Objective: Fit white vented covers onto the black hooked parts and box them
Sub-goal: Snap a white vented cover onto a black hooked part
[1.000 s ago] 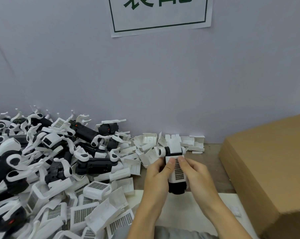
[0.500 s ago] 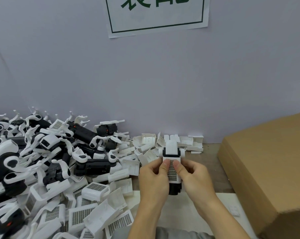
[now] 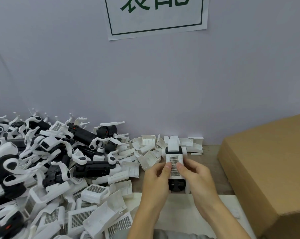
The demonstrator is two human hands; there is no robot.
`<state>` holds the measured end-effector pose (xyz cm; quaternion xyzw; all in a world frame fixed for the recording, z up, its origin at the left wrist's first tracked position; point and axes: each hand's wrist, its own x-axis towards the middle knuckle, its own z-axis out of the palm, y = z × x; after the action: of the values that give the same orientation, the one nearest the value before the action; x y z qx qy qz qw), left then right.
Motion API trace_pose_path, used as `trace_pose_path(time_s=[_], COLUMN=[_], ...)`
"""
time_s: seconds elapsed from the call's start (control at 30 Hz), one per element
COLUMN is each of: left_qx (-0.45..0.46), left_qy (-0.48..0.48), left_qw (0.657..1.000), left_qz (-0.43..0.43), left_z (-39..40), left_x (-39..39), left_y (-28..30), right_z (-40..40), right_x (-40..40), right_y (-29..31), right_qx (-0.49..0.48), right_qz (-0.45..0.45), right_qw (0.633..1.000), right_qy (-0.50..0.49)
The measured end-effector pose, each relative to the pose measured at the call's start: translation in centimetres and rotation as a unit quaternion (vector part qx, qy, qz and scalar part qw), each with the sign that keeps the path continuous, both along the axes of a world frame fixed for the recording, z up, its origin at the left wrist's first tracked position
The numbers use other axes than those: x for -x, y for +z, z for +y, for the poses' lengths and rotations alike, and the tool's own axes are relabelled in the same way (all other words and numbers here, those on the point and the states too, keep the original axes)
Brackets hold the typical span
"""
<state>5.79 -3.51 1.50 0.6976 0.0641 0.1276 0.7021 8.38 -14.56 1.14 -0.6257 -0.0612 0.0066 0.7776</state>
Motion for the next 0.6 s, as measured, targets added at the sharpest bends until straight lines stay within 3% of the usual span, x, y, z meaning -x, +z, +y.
trace_pose_path(time_s=[0.2, 0.37, 0.5, 0.6], left_qx=[-0.086, 0.008, 0.058, 0.107], left_qy=[0.058, 0.094, 0.115, 0.105], left_qw=[0.995, 0.995, 0.992, 0.989], left_qz=[0.0, 0.004, 0.013, 0.014], left_z=[-0.4, -0.2, 0.0, 0.1], left_x=[-0.3, -0.3, -0.4, -0.5], left_y=[-0.3, -0.1, -0.3, -0.2], right_z=[0.3, 0.9, 1.2, 1.2], right_x=[-0.2, 0.1, 0.7, 0.9], right_y=[-0.2, 0.0, 0.1, 0.2], right_qx=[0.074, 0.049, 0.137, 0.195], right_qz=[-0.02, -0.035, -0.086, -0.126], right_qw=[0.997, 0.995, 0.981, 0.971], right_qy=[-0.021, -0.078, -0.105, -0.06])
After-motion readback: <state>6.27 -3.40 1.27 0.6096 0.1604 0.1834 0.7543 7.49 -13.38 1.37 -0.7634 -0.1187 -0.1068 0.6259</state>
